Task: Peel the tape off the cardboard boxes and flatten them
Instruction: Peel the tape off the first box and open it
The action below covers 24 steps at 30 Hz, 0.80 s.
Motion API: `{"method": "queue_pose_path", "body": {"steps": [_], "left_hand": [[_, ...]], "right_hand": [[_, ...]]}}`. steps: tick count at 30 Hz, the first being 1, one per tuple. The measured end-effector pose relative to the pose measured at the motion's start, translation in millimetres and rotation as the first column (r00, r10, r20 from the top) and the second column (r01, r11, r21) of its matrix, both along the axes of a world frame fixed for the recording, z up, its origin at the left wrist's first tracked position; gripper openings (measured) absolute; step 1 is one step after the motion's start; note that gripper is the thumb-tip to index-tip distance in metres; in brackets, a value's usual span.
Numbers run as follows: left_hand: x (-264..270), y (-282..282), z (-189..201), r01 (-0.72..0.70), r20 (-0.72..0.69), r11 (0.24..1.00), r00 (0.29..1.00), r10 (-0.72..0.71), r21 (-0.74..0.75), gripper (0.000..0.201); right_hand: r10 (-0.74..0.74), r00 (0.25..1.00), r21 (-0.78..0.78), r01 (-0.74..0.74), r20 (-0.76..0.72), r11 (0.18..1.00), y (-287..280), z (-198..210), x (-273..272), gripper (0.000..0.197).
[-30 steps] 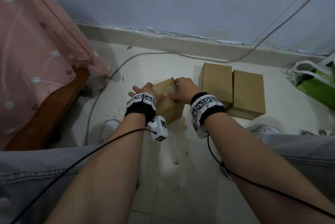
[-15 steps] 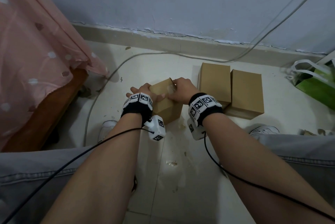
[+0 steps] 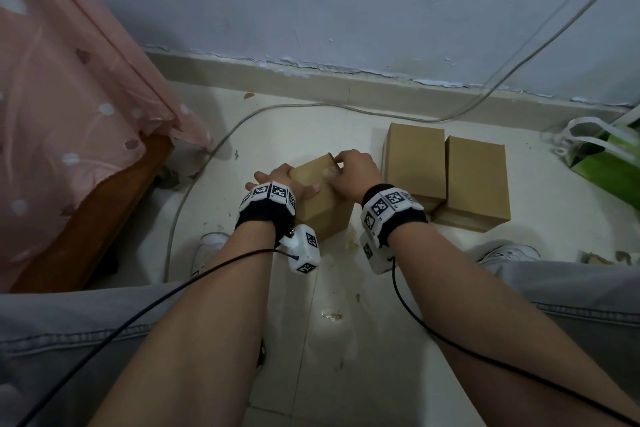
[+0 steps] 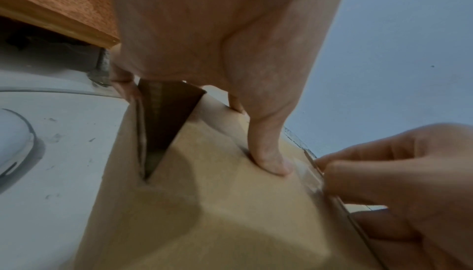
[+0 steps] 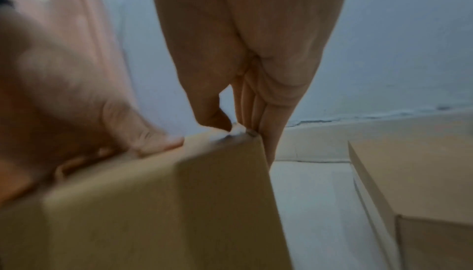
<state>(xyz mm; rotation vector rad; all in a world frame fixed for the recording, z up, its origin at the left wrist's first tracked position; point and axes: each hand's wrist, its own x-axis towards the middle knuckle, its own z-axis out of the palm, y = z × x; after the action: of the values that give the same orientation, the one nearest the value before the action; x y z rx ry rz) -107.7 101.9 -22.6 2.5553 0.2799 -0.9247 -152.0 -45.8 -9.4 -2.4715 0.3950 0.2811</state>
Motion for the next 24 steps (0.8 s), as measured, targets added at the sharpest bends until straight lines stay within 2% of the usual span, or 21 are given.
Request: {"method": "queue_pose_path", "body": {"steps": [2, 4, 8, 13, 17, 20, 24], "left_hand": [[1.8, -0.4, 0.0, 0.001, -0.003, 1.000, 1.000, -0.001, 0.005, 0.093], [3.6, -0.6, -0.3, 0.003, -0.006, 1.000, 1.000, -0.003, 0.016, 0.092], [2.4, 0.4, 0.5, -0.001, 0.010, 1.000, 1.000, 0.001, -0.010, 0.085], [2.2, 0.5, 0.8, -0.008, 0.040, 1.000, 0.999, 0.008, 0.002, 0.075], [1.2, 1.2, 0.3, -0.013, 0.016, 1.000, 1.000, 0.013, -0.014, 0.085], [-0.1, 0.4, 1.3, -0.016, 0.011, 1.000, 1.000, 0.016, -0.011, 0.089], [1.3, 0.1, 2.5, -0.007, 0.016, 1.000, 1.000, 0.007, 0.001, 0.088]], "right_hand": [[-0.015, 1.000, 0.060, 0.016, -0.009, 0.998, 0.0, 1.4, -0.2, 0.036], [-0.007, 1.000, 0.055, 0.008, -0.012, 0.998, 0.9, 1.7, -0.7, 0.036], [0.042, 0.999, -0.022, -0.042, -0.016, 0.999, 6.3, 4.9, -0.7, 0.021], [0.070, 0.997, -0.095, -0.071, -0.012, 0.993, 13.2, 6.3, 0.9, 0.024], [0.047, 0.999, -0.131, -0.045, 0.011, 0.990, 13.8, -0.7, 0.1, 0.012], [-0.015, 1.000, -0.052, 0.016, 0.012, 0.999, 8.9, -0.2, -0.2, 0.020], [-0.006, 1.000, 0.013, 0.006, -0.012, 1.000, 7.5, 2.3, 0.5, 0.024]]}}
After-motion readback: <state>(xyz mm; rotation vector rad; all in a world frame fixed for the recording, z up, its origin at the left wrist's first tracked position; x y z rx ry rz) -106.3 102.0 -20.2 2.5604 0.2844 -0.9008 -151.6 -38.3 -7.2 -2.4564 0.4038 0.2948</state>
